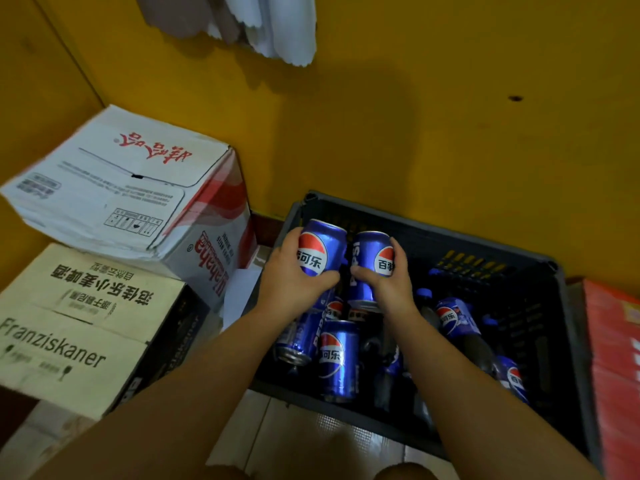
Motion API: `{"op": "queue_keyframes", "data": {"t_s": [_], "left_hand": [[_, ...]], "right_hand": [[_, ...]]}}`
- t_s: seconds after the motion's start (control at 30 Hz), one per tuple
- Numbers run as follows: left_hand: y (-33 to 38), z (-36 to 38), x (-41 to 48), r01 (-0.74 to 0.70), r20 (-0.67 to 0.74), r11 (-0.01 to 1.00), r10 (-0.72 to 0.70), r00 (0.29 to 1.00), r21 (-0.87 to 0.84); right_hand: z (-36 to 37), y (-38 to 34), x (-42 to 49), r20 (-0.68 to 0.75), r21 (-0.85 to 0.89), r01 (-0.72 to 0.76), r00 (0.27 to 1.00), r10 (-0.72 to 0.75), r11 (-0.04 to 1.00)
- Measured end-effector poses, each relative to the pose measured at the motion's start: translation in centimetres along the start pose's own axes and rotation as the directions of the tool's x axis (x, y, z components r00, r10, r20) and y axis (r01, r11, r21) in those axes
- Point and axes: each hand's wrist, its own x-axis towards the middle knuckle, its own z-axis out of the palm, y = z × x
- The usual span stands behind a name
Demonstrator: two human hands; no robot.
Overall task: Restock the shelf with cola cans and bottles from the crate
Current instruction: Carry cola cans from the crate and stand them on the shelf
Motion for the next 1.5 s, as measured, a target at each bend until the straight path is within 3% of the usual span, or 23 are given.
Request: {"op": "queue_keyframes", "data": {"t_s": [0.13, 0.3, 0.43, 0.57, 0.7, 0.87, 0.97, 1.03, 1.3, 1.5], "left_hand": [[5.0, -1.9, -2.2, 0.069, 0.070, 0.974, -0.056, 0.996, -0.215], [13.2, -6.7, -5.2, 0.137, 0.107, 0.911, -0.104, 0.989, -0.390], [20.0, -11.5, -8.2, 0.138, 0.128, 0.859, -0.084, 0.988, -0.494], [27.6, -16.3, -11.6, 0.071, 0.110, 0.852, -0.016, 0.994, -0.519], [35.5, -21.4, -13.7, 0.011, 0.072, 0.795, 0.042, 0.996, -0.606], [43.7, -27.8, -15.5, -0.055, 0.068, 0.739, 0.136, 0.988, -0.671], [47.2, -30.8, -17.1, -0.134, 0.026, 0.725, 0.205, 0.978, -0.676], [48.7, -32.3, -18.3, -0.187, -0.009, 0.732, 0.239, 0.971, -0.655], [51.9, -35.8, -25.7, -0.486, -0.244, 0.734, 0.422, 0.873, -0.474], [52.9, -36.1, -32.9, -0.569, -0.460, 0.746, 0.394, 0.796, -0.346]], "right_hand": [[-1.6, -5.4, -3.1, 0.092, 0.259, -0.182, 0.982, 0.163, 0.949], [-3.5, -14.0, -8.0, 0.170, 0.360, -0.211, 0.973, 0.158, 0.909], [-4.4, -23.0, -12.9, 0.154, 0.315, -0.113, 0.986, 0.066, 0.942], [-4.2, -32.0, -18.7, 0.090, 0.103, 0.094, 0.991, -0.103, 0.990], [-4.1, -40.7, -23.8, 0.030, -0.011, 0.266, 0.964, -0.266, 0.964], [-4.1, -50.5, -29.3, -0.071, 0.057, 0.365, 0.930, -0.361, 0.929], [-4.4, -54.9, -31.9, -0.074, 0.344, 0.245, 0.970, -0.233, 0.907], [-4.7, -56.7, -33.6, -0.036, 0.410, 0.239, 0.968, -0.247, 0.880], [-4.7, -59.7, -39.9, 0.063, 0.297, 0.492, 0.845, -0.531, 0.819], [-5.7, -59.8, -44.5, 0.202, 0.284, 0.632, 0.696, -0.689, 0.721]]}}
